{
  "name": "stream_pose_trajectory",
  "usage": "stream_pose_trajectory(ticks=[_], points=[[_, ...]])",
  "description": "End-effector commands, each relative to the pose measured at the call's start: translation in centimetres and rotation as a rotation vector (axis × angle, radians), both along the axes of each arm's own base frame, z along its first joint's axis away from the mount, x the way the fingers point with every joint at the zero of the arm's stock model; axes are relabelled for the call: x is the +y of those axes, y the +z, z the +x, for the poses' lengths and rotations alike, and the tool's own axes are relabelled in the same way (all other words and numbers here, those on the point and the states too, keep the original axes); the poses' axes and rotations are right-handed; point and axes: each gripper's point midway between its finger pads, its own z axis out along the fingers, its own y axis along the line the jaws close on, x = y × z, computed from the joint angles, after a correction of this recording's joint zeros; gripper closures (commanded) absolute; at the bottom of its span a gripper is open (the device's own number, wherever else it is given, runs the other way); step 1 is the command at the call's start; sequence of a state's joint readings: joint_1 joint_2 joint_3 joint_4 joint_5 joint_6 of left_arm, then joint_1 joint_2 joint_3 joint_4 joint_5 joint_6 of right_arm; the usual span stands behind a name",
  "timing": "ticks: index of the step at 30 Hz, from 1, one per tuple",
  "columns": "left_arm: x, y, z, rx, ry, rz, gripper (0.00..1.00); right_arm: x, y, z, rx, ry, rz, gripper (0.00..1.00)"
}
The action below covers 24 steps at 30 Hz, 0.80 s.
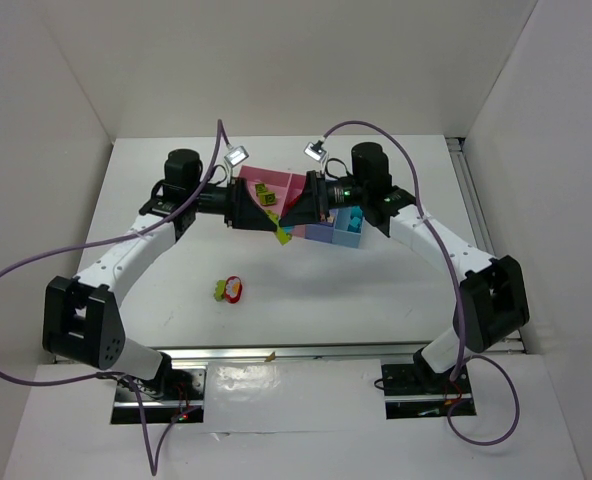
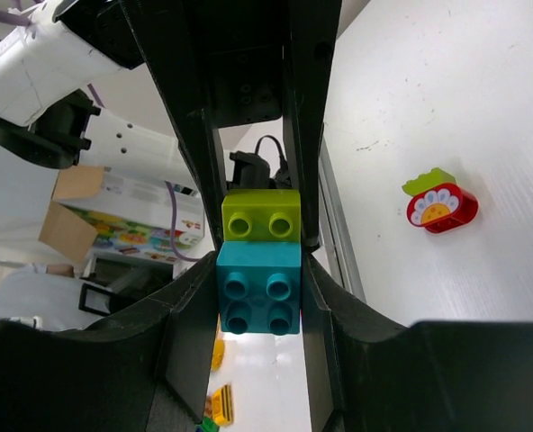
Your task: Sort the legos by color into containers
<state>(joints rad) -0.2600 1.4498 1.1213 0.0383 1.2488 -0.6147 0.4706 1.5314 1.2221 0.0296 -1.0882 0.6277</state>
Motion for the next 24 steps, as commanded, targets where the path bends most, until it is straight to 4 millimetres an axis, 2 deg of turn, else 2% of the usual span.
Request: stream_pose_trajectory(ticks=[1,5,7,8,10,12,13,14,16,17,18,19,21,23,24], points=[[0.3,1.6,0.5,-0.078,-0.019,-0.036,1.00,0.0,-0.2,0.4,-0.025,0.001,0.008,0.76],[2.1,0.3,2.0,-0.019,0.068,-0.005,1.00,-1.7,-1.1,1.6,-0.026,-0.058,-0.044,0.77],[3.1,-1.5,3.0,0.028,0.136,0.030,1.00,-1.9,-1.5,2.3,-0.037,-0.099,-0.083,0.77],[3.9,-2.1,3.3,0.057,0.162,0.036,1.00,-2.3,-1.0,2.8,-0.059,-0.122,-0.092,0.77],[4.7,-3.4,3.5,0.097,0.197,0.058,1.00,-2.7,-1.9,3.1,-0.042,-0.158,-0.143,0.77],[5.2,-3.9,4.1,0.105,0.232,0.070,1.00,-3.7,-2.7,4.8,-0.045,-0.241,-0.183,0.76],[5.3,-4.3,4.1,0.115,0.254,0.083,1.00,-4.0,-2.7,5.0,-0.036,-0.272,-0.198,0.76],[5.4,-4.5,4.3,0.114,0.270,0.092,1.00,-5.2,-3.7,6.9,-0.026,-0.391,-0.257,0.76],[5.7,-4.8,4.6,0.132,0.311,0.123,1.00,-7.2,-5.6,8.5,0.013,-0.520,-0.356,0.76],[5.9,-5.1,5.3,0.124,0.354,0.152,1.00,-9.3,-6.3,11.0,0.008,-0.695,-0.447,0.76],[6.1,-5.3,5.5,0.141,0.376,0.171,1.00,-10.3,-6.5,11.7,0.002,-0.761,-0.490,0.76],[6.4,-6.0,5.4,0.166,0.394,0.197,1.00,-11.4,-8.0,12.3,0.039,-0.823,-0.559,0.76],[7.4,-6.4,7.0,0.174,0.504,0.271,1.00,-14.4,-8.8,14.5,0.025,-0.996,-0.652,0.76],[8.8,-7.1,8.0,0.191,0.607,0.362,1.00,-16.3,-9.7,16.2,0.023,-1.103,-0.716,0.76],[9.0,-7.3,8.1,0.188,0.627,0.393,1.00,-16.4,-9.7,16.9,0.013,-1.121,-0.716,0.76]])
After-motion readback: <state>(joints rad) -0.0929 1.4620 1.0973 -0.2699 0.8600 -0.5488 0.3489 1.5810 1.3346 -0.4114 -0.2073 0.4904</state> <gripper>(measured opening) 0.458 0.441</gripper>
